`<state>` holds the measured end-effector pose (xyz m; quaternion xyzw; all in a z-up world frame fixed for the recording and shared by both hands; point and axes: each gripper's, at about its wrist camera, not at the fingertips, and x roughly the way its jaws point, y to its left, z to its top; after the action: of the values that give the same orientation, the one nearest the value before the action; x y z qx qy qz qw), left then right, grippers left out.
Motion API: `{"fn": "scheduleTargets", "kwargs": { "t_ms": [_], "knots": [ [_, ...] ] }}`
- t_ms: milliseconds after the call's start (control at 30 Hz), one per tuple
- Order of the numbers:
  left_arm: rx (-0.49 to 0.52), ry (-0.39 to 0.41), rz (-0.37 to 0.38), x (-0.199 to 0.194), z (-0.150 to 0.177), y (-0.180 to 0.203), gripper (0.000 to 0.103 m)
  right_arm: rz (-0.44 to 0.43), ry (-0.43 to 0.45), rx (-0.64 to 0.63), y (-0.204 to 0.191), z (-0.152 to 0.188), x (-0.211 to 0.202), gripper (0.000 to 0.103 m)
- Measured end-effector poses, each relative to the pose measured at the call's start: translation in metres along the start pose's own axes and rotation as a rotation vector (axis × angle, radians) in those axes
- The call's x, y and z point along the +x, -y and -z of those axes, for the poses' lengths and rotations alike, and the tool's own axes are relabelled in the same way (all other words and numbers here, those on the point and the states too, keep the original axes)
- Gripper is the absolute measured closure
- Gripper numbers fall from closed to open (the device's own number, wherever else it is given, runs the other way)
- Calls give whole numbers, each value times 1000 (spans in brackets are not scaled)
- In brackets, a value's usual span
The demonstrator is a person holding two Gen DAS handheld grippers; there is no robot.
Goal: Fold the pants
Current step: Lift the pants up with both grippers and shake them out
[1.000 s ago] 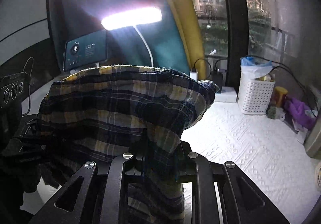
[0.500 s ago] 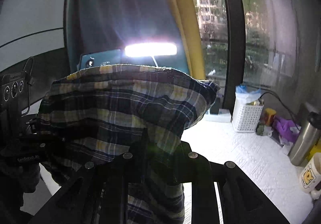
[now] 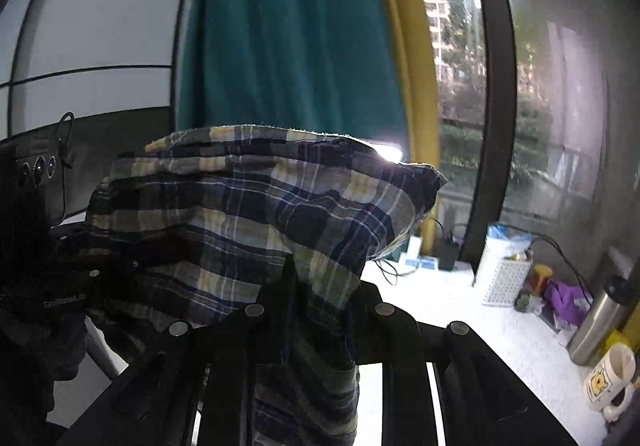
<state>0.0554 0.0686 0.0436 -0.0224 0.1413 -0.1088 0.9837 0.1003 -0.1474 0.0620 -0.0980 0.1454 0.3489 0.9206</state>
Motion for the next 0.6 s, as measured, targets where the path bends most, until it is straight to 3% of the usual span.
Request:
{"fn": "scheduleTargets", "kwargs": {
  "t_ms": [300,600],
  "knots": [
    [-12,16,-44,-41,8,-28,71,-66,25,-7,-41,0,10,83],
    [-40,19,-106,-58,17,-55,71,-138,4,-25,-56,0,53,83]
  ]
}}
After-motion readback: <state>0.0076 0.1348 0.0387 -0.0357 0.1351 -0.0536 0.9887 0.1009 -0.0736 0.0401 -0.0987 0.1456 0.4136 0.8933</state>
